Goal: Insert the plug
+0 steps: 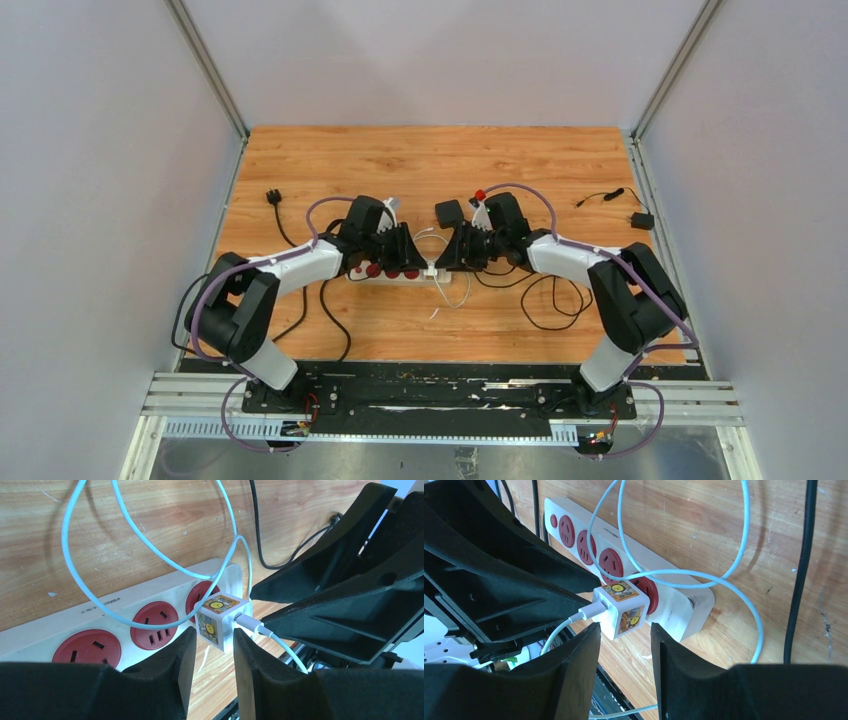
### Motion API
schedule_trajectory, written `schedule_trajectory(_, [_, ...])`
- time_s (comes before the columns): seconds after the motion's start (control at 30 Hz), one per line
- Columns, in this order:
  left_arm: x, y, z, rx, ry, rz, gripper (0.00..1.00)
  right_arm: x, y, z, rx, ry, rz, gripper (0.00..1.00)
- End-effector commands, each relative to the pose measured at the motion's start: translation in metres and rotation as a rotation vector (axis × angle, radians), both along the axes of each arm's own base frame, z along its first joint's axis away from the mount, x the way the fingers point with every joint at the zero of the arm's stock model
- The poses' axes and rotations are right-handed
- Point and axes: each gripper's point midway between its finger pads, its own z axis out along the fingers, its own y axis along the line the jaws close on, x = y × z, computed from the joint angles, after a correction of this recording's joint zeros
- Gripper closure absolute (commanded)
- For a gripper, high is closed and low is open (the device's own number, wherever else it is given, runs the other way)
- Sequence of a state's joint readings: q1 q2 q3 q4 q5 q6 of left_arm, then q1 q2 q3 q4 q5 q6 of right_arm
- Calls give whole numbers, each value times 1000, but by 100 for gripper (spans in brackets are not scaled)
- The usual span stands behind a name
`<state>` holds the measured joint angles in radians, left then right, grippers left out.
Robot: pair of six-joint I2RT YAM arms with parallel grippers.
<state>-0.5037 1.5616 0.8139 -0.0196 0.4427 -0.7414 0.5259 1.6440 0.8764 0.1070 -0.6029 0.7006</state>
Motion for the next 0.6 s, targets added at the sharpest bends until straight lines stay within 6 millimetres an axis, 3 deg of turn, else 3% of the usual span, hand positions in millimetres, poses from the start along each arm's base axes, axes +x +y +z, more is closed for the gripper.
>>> schedule_trajectory(0.0, [1, -10, 3, -20, -5, -27, 64, 1, 12, 4, 26, 4, 23, 55])
schedule_trajectory(0.23, [-2, -9, -7, -4, 19, -28, 67, 1, 15, -11, 20, 37, 26, 57])
schedule_trajectory(0.57, [-18, -3, -30, 45, 94, -50, 75, -21, 13, -33, -13, 117, 44, 77])
